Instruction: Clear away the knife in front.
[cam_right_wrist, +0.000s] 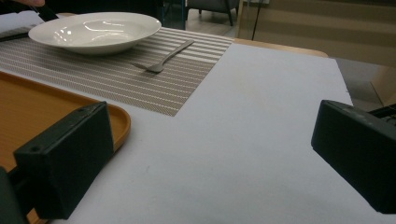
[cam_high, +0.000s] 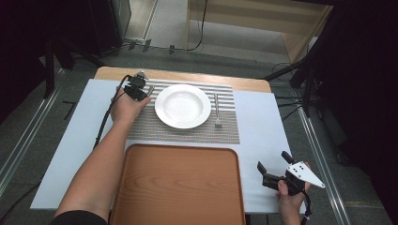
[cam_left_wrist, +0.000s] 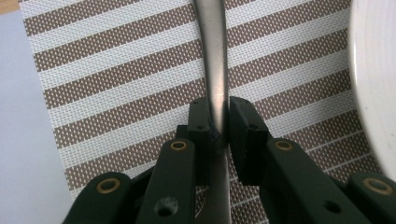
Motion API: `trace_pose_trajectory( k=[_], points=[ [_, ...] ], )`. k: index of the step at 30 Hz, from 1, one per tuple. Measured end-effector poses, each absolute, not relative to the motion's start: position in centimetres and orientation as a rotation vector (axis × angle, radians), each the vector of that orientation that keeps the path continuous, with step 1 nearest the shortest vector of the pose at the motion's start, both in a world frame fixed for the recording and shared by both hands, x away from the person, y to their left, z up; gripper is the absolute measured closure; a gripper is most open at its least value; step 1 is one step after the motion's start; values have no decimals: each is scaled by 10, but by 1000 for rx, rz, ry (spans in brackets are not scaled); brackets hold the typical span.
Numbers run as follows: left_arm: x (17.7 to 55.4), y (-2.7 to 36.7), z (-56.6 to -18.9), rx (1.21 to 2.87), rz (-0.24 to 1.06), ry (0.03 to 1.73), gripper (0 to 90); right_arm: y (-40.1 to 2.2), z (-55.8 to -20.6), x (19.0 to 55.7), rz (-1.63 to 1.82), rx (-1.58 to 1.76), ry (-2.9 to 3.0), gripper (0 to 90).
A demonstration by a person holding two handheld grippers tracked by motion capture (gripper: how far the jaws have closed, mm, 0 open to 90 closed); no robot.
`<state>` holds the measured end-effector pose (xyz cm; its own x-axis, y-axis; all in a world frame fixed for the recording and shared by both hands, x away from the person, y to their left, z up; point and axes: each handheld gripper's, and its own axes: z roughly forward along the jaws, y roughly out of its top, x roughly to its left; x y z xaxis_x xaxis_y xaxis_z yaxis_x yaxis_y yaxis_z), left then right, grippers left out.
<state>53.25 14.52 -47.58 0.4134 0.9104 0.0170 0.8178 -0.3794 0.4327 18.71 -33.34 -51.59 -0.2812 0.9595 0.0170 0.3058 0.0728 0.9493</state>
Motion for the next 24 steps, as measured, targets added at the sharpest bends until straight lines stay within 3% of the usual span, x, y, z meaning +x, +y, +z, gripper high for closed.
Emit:
trace_pose_trajectory(
  k=[24],
  points=[
    [528,155,-475,2309,345,1390,782,-334,-516,188,1223,1274,1673,0]
  ],
)
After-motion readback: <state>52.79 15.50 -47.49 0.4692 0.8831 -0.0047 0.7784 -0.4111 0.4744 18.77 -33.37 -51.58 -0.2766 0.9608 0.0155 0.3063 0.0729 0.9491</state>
